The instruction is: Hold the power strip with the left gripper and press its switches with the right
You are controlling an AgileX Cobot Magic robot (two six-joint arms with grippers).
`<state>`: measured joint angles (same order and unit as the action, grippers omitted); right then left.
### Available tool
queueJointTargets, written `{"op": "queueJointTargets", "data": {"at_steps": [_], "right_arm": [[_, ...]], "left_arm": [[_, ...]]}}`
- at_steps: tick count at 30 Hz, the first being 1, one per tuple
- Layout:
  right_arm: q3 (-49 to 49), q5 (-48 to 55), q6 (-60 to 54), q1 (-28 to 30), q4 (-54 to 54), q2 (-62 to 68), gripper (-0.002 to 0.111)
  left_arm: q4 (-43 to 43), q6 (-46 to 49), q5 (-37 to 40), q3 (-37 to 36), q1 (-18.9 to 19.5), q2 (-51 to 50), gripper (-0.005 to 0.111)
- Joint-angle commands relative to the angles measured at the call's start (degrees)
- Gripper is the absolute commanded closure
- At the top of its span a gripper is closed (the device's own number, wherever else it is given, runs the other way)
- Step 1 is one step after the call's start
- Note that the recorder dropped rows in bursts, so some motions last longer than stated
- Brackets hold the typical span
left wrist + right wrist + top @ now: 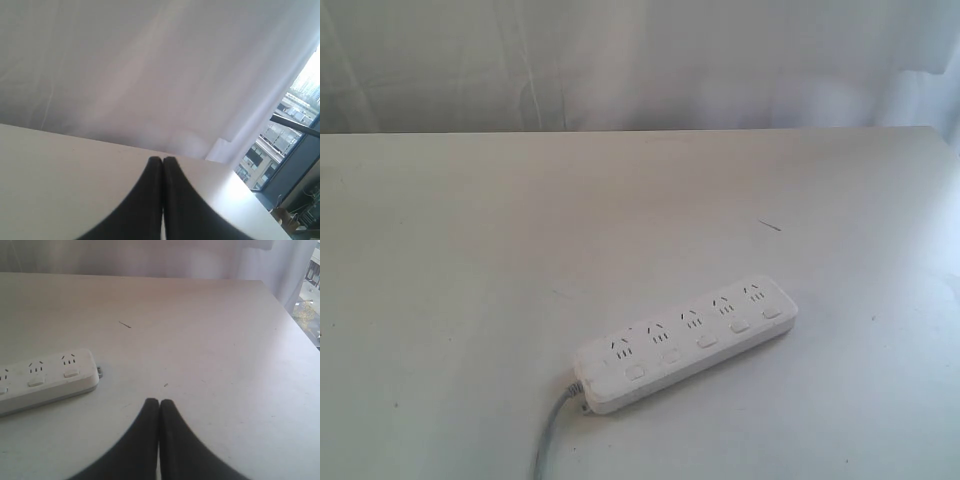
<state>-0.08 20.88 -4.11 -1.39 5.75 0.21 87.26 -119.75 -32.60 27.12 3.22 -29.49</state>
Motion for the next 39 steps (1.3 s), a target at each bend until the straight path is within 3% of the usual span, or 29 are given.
{"op": "queueJointTargets", "data": {"at_steps": [1,3,8,15,17,20,24,31,34,39], "right_arm": [[0.1,-0.7,0.0,-0.2,0.1,-0.2,0.108],[0.1,-0.7,0.0,-0.2,0.1,-0.2,0.108],[0.1,-0.7,0.0,-0.2,0.1,-0.2,0.108],[0.1,-0.7,0.0,-0.2,0.1,-0.2,0.108],[0.1,-0.7,0.0,-0.2,0.1,-0.2,0.108],[0.1,-0.7,0.0,-0.2,0.1,-0.2,0.108],[0.1,-0.7,0.0,-0.2,0.1,-0.2,0.108],[0.1,-0.7,0.0,-0.2,0.1,-0.2,0.108],[0.1,-0.7,0.0,-0.2,0.1,-0.2,0.108],[0.1,-0.7,0.0,-0.2,0.1,-0.2,0.108]], "left_arm": [[-0.5,1.8,-0.7,3.8,0.1,-2.6,0.107],[-2.8,3.6,-1.4,5.3,0.1,-3.7,0.107],[-13.6,19.7,-5.9,9.2,0.1,-6.6,0.107],[-21.4,40.7,-1.8,11.0,0.0,-13.6,0.107],[-24.4,47.0,0.9,11.0,-2.0,-16.0,0.107],[-32.5,62.7,8.4,10.9,-8.4,-19.5,0.107],[-39.8,75.6,18.2,10.9,-16.6,-21.3,0.107],[-56.4,105.4,41.2,12.2,-34.3,-23.3,0.107],[-61.8,113.8,52.7,14.9,-40.2,-25.0,0.107],[-68.6,122.3,71.9,22.3,-46.6,-30.3,0.107]]}}
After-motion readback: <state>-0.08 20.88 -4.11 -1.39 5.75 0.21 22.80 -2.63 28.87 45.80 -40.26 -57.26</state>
